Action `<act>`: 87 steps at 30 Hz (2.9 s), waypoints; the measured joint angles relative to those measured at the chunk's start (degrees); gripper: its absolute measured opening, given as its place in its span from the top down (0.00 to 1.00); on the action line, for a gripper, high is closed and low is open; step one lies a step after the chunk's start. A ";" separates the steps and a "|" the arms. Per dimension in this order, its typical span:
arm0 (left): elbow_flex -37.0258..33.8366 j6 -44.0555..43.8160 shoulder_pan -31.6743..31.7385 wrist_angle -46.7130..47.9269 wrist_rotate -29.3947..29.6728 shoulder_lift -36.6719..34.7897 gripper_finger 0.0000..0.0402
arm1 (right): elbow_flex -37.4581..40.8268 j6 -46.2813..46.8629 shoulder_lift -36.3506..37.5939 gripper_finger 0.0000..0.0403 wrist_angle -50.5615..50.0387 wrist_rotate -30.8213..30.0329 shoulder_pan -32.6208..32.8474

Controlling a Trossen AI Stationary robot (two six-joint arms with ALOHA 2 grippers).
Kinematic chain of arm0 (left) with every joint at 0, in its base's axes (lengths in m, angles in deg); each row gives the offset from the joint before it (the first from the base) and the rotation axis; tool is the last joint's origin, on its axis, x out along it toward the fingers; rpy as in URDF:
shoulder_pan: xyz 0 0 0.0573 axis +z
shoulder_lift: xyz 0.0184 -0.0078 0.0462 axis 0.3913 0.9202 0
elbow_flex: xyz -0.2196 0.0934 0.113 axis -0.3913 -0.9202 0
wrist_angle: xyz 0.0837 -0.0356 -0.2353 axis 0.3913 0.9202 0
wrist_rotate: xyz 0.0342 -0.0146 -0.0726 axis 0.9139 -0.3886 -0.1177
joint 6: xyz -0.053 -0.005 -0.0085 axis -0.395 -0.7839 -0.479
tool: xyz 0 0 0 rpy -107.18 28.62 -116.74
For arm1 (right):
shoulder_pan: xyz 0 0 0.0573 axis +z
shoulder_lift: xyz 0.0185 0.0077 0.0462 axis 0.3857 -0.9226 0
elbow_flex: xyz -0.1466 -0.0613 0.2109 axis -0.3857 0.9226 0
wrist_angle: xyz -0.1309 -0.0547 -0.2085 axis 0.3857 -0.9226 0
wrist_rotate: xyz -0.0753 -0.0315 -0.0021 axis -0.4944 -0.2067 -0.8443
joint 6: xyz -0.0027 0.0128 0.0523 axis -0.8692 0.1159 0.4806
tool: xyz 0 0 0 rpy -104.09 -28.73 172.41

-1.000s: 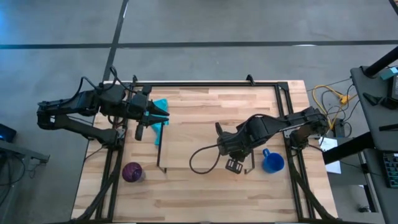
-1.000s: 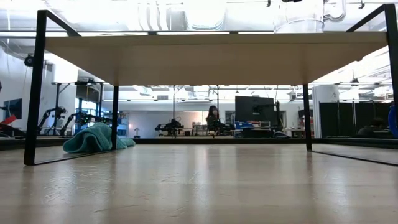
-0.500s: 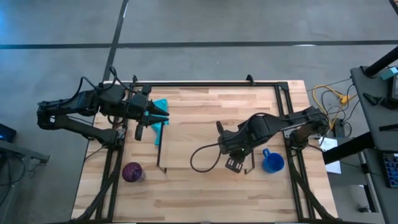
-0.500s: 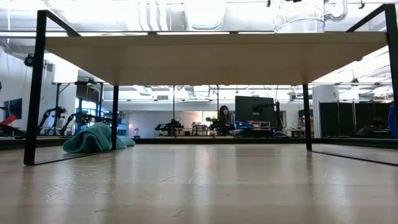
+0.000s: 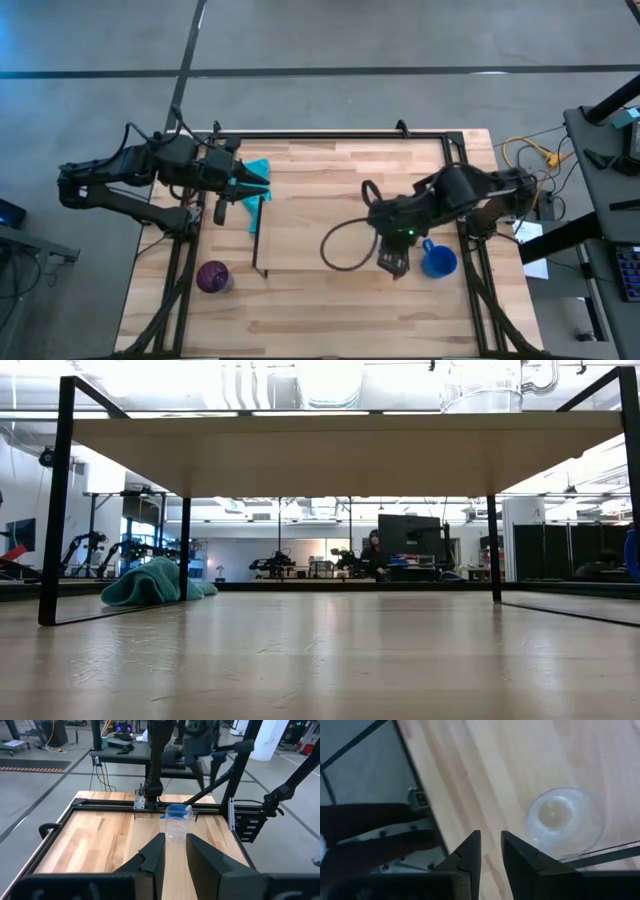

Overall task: Stack small to large cups/mugs on shelf
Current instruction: Put the blue mug on the shelf

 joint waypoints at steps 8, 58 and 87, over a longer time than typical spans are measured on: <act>0.00 0.00 -0.02 0.01 0.00 -1.36 0.84 | 0.94 1.76 0.48 0.83 -0.06 0.00 5.36; 0.00 -0.13 0.00 -2.22 5.16 0.18 0.84 | 70.00 23.95 32.36 0.83 20.41 2.66 12.61; -0.07 -0.17 -0.02 -2.66 5.18 0.24 0.84 | 68.78 27.97 25.96 0.83 22.67 2.78 23.52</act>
